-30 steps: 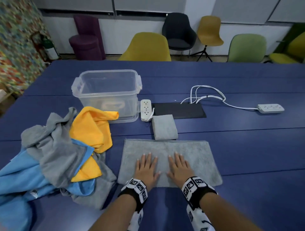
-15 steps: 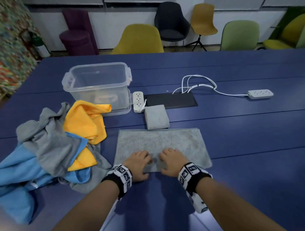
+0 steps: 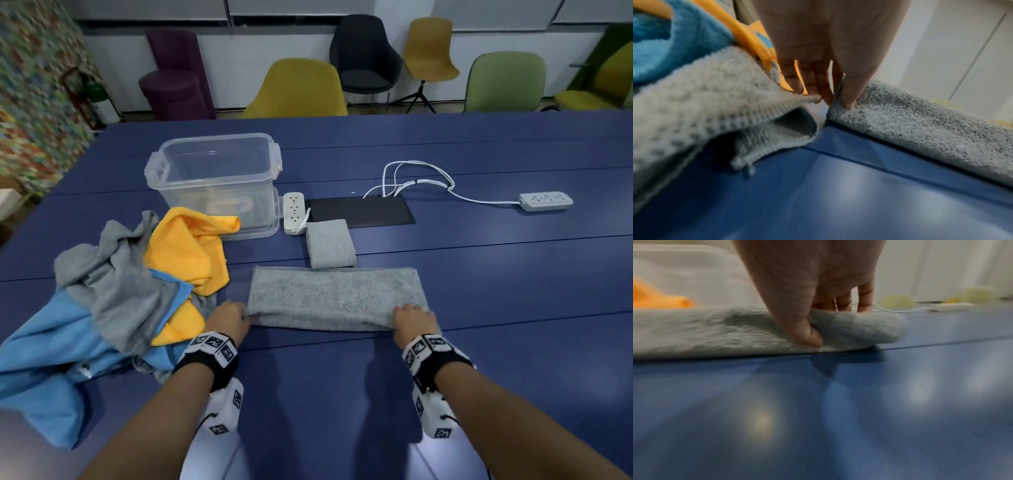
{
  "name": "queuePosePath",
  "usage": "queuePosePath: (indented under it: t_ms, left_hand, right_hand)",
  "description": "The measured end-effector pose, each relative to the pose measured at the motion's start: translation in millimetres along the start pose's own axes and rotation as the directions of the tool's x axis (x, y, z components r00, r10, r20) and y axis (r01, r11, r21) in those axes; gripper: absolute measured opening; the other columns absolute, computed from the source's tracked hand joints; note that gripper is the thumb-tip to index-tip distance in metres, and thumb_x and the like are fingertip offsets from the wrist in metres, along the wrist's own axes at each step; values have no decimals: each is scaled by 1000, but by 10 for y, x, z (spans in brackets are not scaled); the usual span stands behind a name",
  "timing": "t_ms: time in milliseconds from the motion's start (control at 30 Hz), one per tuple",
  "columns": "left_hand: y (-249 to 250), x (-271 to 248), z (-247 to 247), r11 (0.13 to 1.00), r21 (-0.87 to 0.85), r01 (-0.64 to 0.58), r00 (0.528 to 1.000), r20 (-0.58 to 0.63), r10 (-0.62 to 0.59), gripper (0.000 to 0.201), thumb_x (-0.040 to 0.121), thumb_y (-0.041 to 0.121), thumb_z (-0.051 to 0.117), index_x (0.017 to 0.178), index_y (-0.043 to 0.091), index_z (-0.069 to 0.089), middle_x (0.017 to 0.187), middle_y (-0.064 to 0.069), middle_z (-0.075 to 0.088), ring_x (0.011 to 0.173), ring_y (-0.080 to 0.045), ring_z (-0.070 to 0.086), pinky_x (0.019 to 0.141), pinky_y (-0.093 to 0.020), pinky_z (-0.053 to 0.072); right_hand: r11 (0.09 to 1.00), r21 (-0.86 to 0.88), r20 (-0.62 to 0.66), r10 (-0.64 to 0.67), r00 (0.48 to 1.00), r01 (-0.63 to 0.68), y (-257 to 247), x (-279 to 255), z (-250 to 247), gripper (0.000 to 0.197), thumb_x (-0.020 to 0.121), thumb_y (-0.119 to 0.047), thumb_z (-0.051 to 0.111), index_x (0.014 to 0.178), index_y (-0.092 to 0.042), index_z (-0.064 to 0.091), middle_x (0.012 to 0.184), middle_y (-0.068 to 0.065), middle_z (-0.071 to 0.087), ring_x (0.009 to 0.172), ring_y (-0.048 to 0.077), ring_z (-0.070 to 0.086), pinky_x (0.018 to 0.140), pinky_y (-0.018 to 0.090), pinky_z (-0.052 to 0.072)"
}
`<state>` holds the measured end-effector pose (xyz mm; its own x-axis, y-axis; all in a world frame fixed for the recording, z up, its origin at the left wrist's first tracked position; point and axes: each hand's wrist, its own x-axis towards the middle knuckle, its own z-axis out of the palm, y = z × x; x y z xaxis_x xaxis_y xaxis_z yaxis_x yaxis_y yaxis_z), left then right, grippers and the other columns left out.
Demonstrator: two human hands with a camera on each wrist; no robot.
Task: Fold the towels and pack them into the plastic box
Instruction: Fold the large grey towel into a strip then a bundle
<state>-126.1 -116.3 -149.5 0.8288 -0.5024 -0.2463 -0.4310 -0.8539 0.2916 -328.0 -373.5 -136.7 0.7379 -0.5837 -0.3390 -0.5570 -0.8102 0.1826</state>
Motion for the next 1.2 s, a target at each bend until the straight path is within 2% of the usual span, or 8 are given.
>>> queuePosePath:
  t_ms: [100, 200, 433, 567, 700, 900, 1033, 1200]
  left_hand:
    - [-15, 45, -42, 946, -321, 35, 994, -89, -67, 23, 90, 16, 55, 76, -2, 53, 79, -18, 53, 79, -32, 54, 63, -31, 33]
    - [53, 62, -60, 837, -542, 68, 981, -117, -155, 24, 94, 20, 51, 82, -1, 51, 80, -19, 54, 78, -27, 50, 66, -31, 30]
    - [192, 188, -16, 743, -668, 38, 951, -204, -232, 18, 98, 17, 43, 93, 1, 49, 82, -14, 53, 84, -28, 51, 70, -32, 31]
    - [193, 303, -14, 735, -675, 68, 949, -184, -257, 28, 98, 17, 42, 114, -5, 51, 107, -25, 59, 103, -36, 55, 76, -30, 33]
    - [138, 482, 58, 742, -662, 103, 957, -137, -256, 30, 99, 17, 40, 118, -5, 49, 114, -25, 57, 107, -37, 53, 78, -32, 35]
    - [101, 748, 127, 845, -498, 196, 955, -99, -280, 22, 100, 24, 34, 96, 6, 45, 85, -18, 55, 93, -37, 59, 75, -38, 42]
    - [146, 801, 113, 933, -243, 266, 949, -105, -298, 30, 100, 21, 32, 115, 0, 46, 100, -22, 61, 94, -34, 61, 80, -39, 47]
    - [161, 823, 110, 952, -43, 302, 949, -83, -304, 25, 99, 28, 31, 116, 12, 39, 65, -2, 51, 67, -21, 50, 60, -31, 38]
  right_hand:
    - [952, 271, -55, 165, 985, -144, 268, 93, -36, 12, 90, -14, 47, 95, -12, 57, 108, 9, 64, 103, 27, 57, 80, 32, 39]
    - [776, 593, -63, 311, 948, -215, 459, 169, -101, 21, 92, -23, 50, 91, -5, 60, 98, 16, 66, 96, 34, 60, 74, 33, 40]
    - [391, 915, -82, 428, 900, -103, 514, 355, -107, 15, 91, -8, 51, 99, 1, 60, 88, 16, 59, 86, 31, 55, 69, 28, 36]
    - [250, 966, -61, 468, 882, -66, 463, 492, -95, 10, 89, -10, 57, 89, -2, 52, 87, 14, 55, 83, 29, 53, 69, 29, 35]
    - [355, 922, -9, 416, 909, -153, 416, 699, -88, 22, 95, -15, 47, 104, 6, 52, 94, 20, 57, 86, 31, 53, 70, 30, 34]
    - [541, 778, 129, 363, 923, -321, 397, 963, -7, 18, 100, -28, 25, 97, -13, 34, 89, 12, 51, 82, 27, 51, 75, 34, 40]
    - [636, 697, 133, 336, 932, -329, 367, 1050, -11, 20, 100, -31, 20, 97, -14, 29, 74, 5, 45, 78, 26, 51, 69, 32, 39]
    - [760, 557, 95, 343, 935, -335, 330, 1140, 19, 25, 101, -37, 19, 97, -15, 30, 71, 2, 49, 70, 23, 50, 63, 30, 39]
